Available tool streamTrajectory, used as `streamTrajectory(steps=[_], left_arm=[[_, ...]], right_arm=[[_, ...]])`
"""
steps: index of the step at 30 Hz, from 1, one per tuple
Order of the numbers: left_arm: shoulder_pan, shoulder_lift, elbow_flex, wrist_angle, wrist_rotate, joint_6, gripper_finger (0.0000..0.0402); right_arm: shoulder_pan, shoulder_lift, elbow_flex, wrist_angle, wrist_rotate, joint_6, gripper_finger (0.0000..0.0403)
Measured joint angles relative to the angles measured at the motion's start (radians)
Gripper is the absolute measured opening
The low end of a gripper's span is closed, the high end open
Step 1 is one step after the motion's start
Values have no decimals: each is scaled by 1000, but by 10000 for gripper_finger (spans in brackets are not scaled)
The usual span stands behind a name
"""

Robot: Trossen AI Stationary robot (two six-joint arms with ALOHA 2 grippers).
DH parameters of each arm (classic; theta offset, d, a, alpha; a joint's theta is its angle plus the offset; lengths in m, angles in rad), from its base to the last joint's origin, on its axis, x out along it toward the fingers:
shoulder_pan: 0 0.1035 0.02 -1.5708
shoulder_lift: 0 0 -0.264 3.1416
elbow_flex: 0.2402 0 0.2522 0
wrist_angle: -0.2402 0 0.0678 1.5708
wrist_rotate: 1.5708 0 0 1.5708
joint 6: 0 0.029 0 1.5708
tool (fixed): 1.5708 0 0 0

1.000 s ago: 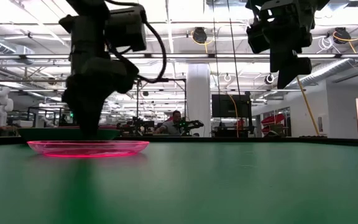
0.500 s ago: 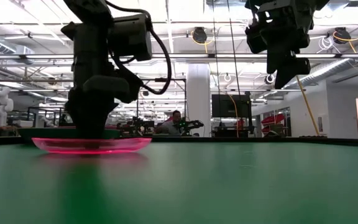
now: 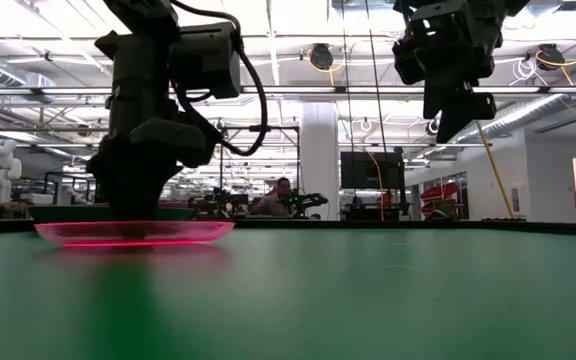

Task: Stack plastic plates
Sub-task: Stack the light pink plate on top of the blue plate

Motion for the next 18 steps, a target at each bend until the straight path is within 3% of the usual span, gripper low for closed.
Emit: streamTrajectory(steps=[11, 15, 18], left_arm=[[0, -10, 13, 6, 20, -68, 147], [0, -24, 62, -64, 34, -85, 147], [1, -24, 109, -167, -10, -68, 147]], right_arm=[[0, 0, 0, 11, -1, -1, 235], [0, 0, 0, 11, -1, 3, 235], [0, 0, 0, 11, -1, 3, 235]])
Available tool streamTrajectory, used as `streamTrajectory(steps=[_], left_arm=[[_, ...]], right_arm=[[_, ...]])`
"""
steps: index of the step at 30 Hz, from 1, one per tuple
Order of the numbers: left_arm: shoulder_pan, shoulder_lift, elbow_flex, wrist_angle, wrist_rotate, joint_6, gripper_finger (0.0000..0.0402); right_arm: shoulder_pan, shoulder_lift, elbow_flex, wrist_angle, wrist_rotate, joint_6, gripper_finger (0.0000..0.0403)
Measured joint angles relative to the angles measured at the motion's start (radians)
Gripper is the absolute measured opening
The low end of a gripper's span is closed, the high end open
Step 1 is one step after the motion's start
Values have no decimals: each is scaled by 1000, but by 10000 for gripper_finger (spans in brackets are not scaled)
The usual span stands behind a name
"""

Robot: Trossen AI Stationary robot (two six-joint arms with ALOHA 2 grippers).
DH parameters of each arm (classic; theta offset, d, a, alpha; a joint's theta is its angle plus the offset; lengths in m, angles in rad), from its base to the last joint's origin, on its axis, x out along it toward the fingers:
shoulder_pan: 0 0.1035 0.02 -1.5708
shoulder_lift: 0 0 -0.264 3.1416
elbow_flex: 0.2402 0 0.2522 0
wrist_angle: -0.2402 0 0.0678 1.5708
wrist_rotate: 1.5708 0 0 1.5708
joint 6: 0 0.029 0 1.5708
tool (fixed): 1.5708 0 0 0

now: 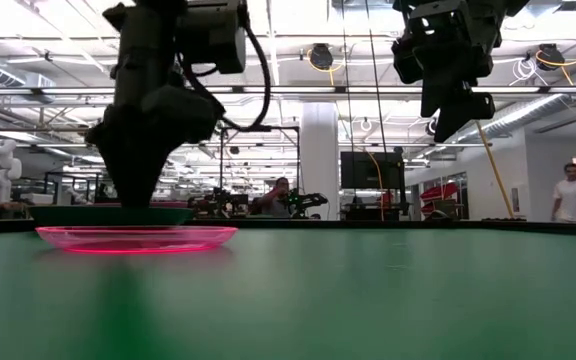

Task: Stack plastic plates
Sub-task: Stack the light pink plate on top of the blue plate

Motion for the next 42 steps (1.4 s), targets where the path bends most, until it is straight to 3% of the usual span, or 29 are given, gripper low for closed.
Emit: streamTrajectory(steps=[10, 16, 21, 32, 42], left_arm=[[53, 10, -80, 25, -48, 62, 147], [69, 13, -137, 157, 43, 97, 147], [66, 17, -139, 172, 44, 73, 144], [52, 20, -130, 183, 36, 40, 10], [64, 23, 29, 112, 21, 50, 7]], right_arm=[[0, 0, 0, 0, -4, -3, 235], [0, 0, 0, -1, -4, -7, 235], [0, 0, 0, 0, -4, -7, 235], [0, 0, 0, -1, 0, -37, 235], [0, 0, 0, -1, 0, -53, 235]])
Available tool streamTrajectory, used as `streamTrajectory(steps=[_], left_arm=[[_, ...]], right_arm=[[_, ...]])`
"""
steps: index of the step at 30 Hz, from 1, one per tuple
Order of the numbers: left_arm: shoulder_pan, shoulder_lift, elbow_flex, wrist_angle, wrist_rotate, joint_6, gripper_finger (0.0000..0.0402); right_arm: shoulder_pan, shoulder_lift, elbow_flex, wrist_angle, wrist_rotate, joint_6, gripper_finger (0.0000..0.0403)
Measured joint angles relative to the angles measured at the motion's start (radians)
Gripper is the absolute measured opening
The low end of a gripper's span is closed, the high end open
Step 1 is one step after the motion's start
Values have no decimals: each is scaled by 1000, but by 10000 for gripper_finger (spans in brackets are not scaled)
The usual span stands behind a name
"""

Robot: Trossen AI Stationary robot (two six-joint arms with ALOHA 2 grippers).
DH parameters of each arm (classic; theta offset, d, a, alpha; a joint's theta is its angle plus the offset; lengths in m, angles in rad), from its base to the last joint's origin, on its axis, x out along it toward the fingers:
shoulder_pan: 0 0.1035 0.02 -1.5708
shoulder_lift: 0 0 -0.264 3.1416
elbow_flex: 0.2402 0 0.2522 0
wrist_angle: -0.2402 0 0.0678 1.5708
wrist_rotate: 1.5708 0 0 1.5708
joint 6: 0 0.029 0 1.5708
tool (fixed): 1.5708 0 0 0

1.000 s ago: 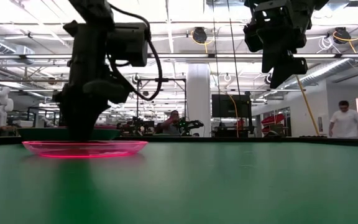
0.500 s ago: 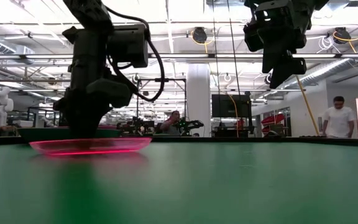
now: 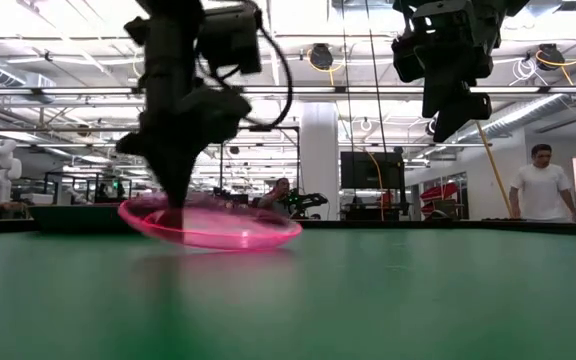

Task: Stack plastic plates
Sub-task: Stack the light pink plate on top of the blue plate

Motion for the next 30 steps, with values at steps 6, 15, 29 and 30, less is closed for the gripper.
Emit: streamTrajectory(steps=[6, 15, 29, 30], left_arm=[[31, 0, 174, -153, -71, 58, 6], [200, -34, 402, -391, -108, 271, 6], [462, -44, 640, -594, -101, 505, 5], [479, -45, 652, -606, -101, 522, 5]], right_arm=[[0, 0, 0, -1, -5, -2, 235], [0, -70, 0, -7, -5, 1, 235], [-2, -228, 0, -44, 107, -33, 235], [-2, -234, 0, -45, 117, -47, 235]])
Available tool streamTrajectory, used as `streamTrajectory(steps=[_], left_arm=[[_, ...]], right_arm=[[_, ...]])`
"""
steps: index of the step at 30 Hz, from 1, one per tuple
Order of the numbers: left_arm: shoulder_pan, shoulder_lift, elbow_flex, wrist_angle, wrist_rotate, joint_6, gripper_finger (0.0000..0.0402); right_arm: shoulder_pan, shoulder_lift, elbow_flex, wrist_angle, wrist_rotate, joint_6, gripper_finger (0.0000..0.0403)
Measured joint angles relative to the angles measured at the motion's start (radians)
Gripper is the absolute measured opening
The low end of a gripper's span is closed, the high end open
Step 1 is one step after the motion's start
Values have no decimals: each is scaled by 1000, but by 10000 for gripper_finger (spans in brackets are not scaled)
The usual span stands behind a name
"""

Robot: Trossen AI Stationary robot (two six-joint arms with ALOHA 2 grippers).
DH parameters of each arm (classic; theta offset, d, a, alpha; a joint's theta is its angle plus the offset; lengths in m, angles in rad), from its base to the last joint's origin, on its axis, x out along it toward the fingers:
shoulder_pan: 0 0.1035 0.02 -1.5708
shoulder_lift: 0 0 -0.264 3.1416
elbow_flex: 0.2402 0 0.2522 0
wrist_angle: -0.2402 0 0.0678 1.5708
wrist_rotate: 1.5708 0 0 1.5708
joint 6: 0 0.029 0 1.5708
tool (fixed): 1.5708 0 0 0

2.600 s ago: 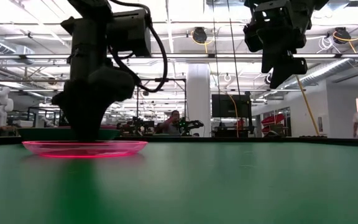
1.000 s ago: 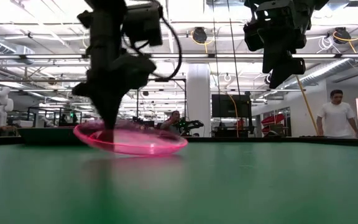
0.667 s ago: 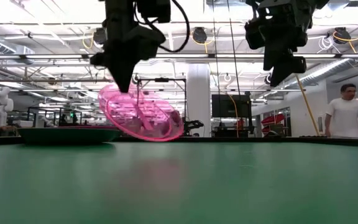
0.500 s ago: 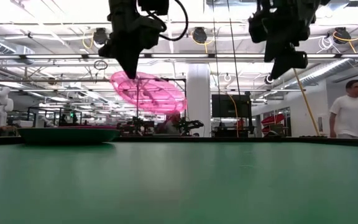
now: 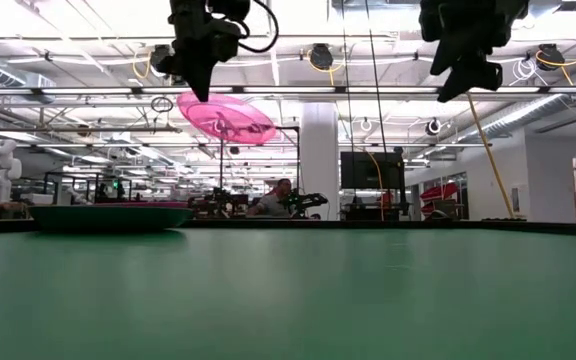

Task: Stack plastic plates
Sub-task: Stack the light pink plate on top of the blue plate

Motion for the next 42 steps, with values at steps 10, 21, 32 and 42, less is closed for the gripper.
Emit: streamTrajectory(steps=[10, 21, 32, 42], left_arm=[[243, 0, 26, -77, 62, 109, 5], [520, 0, 19, -140, 26, 200, 5], [602, -1, -77, -139, -32, 214, 5], [571, -1, -292, -109, -33, 224, 5]], right_arm=[[-43, -16, 0, -1, 84, -190, 235], [-194, -16, 0, -2, 64, -455, 235], [-333, -16, 0, -28, 6, -565, 235], [-389, -16, 0, -4, 4, -525, 235]])
